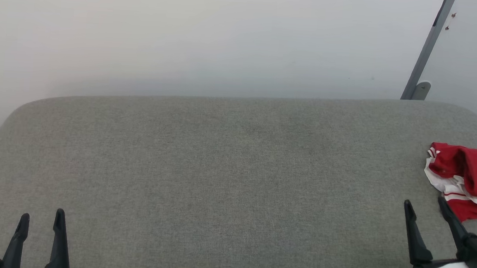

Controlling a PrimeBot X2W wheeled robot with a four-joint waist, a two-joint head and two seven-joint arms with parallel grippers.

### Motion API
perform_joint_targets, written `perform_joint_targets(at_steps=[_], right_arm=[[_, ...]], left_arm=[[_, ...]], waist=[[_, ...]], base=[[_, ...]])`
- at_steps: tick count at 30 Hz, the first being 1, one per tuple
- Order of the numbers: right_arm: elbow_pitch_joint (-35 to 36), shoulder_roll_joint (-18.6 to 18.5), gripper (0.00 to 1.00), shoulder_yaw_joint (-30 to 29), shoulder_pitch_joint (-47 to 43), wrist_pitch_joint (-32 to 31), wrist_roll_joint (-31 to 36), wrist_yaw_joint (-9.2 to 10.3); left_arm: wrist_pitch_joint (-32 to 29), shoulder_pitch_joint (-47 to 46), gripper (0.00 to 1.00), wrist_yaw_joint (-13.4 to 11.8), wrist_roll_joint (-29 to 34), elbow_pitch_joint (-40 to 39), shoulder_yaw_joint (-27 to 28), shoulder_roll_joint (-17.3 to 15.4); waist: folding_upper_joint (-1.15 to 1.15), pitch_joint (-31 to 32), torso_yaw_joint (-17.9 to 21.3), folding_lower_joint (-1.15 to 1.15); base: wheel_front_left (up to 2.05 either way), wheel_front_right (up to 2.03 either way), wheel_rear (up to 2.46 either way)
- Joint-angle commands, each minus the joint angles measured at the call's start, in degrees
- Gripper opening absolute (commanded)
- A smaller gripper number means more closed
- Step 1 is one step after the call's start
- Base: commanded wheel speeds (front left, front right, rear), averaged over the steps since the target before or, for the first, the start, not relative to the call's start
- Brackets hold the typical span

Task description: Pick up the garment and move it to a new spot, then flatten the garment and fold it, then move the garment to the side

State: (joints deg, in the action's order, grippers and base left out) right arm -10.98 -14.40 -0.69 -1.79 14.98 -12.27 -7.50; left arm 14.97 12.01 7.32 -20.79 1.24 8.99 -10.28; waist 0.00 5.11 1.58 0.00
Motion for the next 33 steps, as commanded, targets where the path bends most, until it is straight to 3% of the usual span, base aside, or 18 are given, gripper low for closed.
perform_joint_targets(at_steps=[1, 18, 33], right_arm=[[0.94, 0.46, 1.0, -0.24, -1.11, 0.24, 0.53, 0.03], [5.57, 4.22, 1.0, -4.21, -5.67, 0.25, 2.64, 0.03], [6.48, 5.19, 1.0, -4.92, -6.83, 0.25, 3.48, 0.03]], left_arm=[[0.28, 0.7, 1.0, 0.18, 0.21, -0.34, -0.22, -0.08], [0.28, 2.54, 1.0, 0.19, 0.24, 0.63, -2.27, -1.39], [0.28, 3.0, 1.0, 0.19, -0.5, 1.12, -4.18, 0.07]], waist=[[0.0, 0.2, -0.07, 0.0], [0.0, 1.34, -0.68, 0.0], [0.0, 1.23, -0.93, 0.0]], base=[[0.0, 0.0, 0.0], [0.0, 0.0, 0.0], [0.0, 0.0, 0.0]])
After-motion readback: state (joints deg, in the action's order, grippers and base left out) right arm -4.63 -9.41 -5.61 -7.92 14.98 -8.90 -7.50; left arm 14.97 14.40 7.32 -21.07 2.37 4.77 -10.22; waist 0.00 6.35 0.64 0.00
